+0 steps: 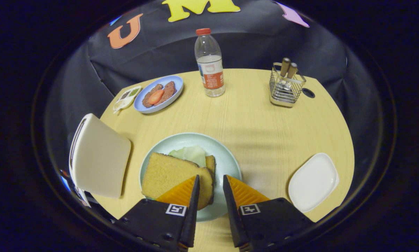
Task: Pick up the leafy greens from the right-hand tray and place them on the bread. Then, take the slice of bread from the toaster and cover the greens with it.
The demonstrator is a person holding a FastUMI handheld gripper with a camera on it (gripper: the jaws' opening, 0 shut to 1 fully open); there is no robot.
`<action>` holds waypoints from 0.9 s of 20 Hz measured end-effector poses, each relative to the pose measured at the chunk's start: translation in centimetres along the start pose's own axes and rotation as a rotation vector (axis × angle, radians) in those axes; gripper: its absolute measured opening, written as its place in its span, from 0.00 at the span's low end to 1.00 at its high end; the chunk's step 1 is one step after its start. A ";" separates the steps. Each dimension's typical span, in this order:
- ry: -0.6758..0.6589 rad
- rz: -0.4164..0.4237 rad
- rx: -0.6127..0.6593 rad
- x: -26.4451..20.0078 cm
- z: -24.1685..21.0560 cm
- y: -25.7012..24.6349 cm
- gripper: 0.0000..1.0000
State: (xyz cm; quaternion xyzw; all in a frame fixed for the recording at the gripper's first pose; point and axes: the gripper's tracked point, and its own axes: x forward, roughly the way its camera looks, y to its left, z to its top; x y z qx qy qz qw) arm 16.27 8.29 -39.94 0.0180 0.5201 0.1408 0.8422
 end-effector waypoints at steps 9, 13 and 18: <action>-0.118 -0.014 -0.011 -6.3 -0.2 0.3 0.74; -0.233 -0.055 -0.008 -10.7 0.2 1.3 0.84; -0.388 -0.110 -0.017 -16.6 0.9 3.4 0.97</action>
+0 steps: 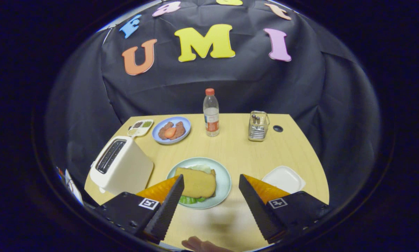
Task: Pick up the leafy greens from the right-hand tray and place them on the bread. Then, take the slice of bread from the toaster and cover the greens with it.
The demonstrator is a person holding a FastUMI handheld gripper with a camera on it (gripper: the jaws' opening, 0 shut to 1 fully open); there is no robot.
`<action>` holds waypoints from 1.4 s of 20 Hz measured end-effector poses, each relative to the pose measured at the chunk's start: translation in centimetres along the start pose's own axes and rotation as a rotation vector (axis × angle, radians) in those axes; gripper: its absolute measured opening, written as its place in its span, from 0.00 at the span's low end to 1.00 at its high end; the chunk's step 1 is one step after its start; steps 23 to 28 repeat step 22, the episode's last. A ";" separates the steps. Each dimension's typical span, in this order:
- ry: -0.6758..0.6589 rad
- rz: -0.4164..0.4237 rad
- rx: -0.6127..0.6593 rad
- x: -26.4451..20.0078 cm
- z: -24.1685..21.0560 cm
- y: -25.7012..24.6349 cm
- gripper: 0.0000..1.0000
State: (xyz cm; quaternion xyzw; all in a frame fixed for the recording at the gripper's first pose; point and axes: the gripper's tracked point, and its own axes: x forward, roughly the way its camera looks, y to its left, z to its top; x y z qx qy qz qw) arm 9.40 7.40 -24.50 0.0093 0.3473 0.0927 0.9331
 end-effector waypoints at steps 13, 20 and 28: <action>-0.548 -0.029 -0.036 -19.9 12.2 3.5 0.97; -0.648 -0.066 -0.059 -24.5 13.8 2.9 0.96; -0.660 -0.086 -0.071 -24.9 13.7 2.7 0.96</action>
